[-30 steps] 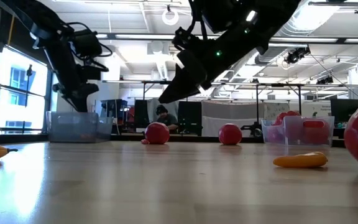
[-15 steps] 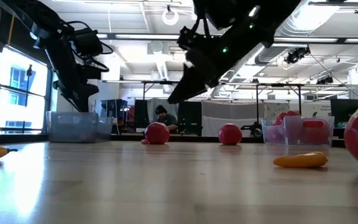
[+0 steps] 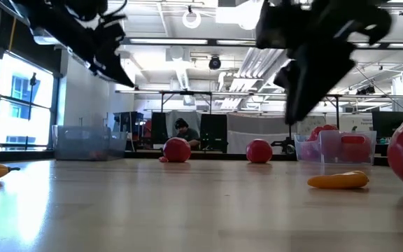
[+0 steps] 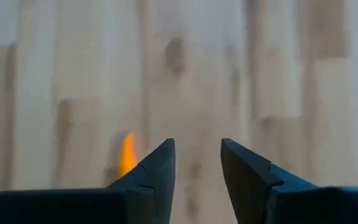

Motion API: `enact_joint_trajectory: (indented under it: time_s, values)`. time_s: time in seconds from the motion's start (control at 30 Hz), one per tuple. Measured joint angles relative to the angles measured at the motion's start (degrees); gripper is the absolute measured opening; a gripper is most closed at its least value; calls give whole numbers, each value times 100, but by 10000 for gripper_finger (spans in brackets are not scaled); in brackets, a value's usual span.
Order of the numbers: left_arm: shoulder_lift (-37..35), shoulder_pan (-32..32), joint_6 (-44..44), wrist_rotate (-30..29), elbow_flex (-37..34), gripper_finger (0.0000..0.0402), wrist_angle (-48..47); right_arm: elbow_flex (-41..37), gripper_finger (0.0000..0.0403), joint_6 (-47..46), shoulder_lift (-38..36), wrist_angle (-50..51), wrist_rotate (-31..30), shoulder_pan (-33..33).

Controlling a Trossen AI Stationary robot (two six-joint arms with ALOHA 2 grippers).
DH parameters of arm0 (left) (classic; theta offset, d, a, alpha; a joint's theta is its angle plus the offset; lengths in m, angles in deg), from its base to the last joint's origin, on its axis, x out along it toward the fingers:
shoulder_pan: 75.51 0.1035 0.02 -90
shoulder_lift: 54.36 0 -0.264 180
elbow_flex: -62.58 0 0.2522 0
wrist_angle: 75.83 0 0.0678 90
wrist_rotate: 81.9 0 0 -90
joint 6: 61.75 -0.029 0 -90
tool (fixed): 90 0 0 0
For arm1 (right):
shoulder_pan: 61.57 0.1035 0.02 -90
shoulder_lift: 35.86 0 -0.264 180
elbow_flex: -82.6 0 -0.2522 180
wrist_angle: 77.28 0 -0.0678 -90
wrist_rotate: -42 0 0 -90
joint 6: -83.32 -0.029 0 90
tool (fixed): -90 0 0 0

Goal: Sort produce into baskets
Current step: Put the yellow chili pepper into the top black bin

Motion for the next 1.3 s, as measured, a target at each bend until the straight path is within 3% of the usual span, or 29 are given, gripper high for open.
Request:
enact_joint_trajectory:
  time_s: [0.23, 0.4, 0.5, 0.6, 0.73, 1.0, 1.3]
  values:
    - [-90, -861, -88, 4, 2, 5, 361, 0, 183, -907, 9, 136, -377, 614]
    - [-11, -1289, -199, 44, -3, 5, 543, -2, 218, -1023, 51, 212, -620, 823]
    - [25, -1479, -223, 470, -214, 5, 1409, -2, 221, -1019, 106, 208, -628, 833]
    - [32, -1552, -279, 963, -632, 5, 2457, -2, 222, -848, 265, 214, -607, 806]
    - [27, -1567, -256, 1197, -1072, 5, 3419, -2, 222, -584, 501, 204, -322, 806]
    - [27, -1574, 8, 1239, -1296, 5, 3496, -2, 204, -282, 885, 141, 173, 808]
    - [27, -1572, 38, 1239, -1294, 5, 3505, -4, 136, -158, 1016, 153, 251, 806]
